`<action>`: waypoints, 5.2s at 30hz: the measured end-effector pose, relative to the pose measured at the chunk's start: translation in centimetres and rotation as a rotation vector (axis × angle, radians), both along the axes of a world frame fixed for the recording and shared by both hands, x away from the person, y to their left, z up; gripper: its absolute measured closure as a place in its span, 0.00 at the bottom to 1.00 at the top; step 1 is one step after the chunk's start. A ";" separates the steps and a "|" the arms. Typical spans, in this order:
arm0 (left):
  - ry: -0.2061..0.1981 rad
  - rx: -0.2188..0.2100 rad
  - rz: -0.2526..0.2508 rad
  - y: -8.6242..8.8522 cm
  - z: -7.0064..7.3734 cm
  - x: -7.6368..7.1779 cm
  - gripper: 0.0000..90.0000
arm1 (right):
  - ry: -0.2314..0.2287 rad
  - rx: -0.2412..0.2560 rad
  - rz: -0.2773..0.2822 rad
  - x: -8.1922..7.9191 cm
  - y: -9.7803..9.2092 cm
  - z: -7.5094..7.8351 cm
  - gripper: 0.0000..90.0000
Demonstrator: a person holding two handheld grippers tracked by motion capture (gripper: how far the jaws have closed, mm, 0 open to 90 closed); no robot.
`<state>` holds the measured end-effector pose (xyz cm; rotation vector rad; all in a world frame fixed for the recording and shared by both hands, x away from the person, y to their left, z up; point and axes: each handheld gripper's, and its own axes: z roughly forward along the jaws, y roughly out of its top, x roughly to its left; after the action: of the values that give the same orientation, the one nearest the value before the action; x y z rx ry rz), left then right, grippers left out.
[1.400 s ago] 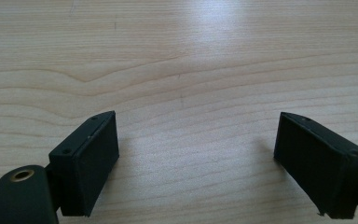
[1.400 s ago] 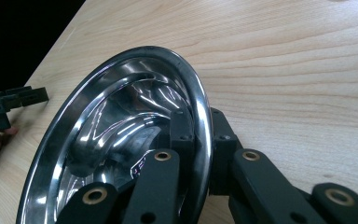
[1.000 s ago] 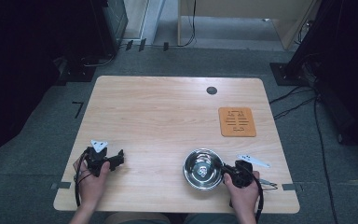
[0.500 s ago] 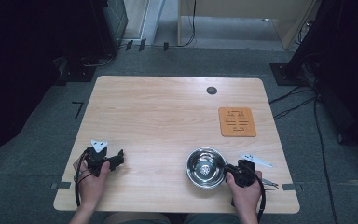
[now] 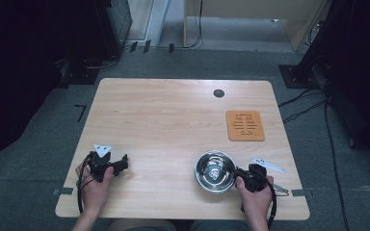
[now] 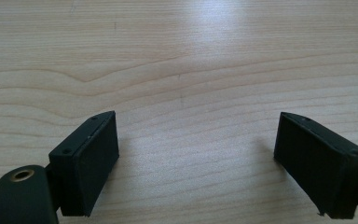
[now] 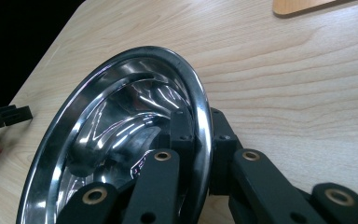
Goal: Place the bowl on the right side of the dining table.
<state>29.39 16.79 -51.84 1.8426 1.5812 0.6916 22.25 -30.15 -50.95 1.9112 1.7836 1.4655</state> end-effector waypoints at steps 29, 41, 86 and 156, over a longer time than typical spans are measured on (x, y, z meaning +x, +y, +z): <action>0.000 0.000 0.000 0.0 0.0 0.0 0.15 | 0.000 0.009 -0.048 0.2 -1.3 -0.1 0.94; 0.000 0.000 0.000 0.0 0.0 0.0 0.15 | 0.000 0.017 -0.069 0.3 -1.8 -0.1 0.94; 0.000 0.000 0.000 0.0 0.0 0.0 0.15 | -0.018 0.072 -0.237 1.9 -5.6 0.7 0.94; 0.000 -0.002 0.001 0.0 0.0 0.0 0.15 | 0.019 0.113 -0.697 13.9 -9.3 -1.2 0.92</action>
<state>29.38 16.81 -51.84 1.8409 1.5822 0.6906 36.16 -39.42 -52.15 2.2660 0.8792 1.2906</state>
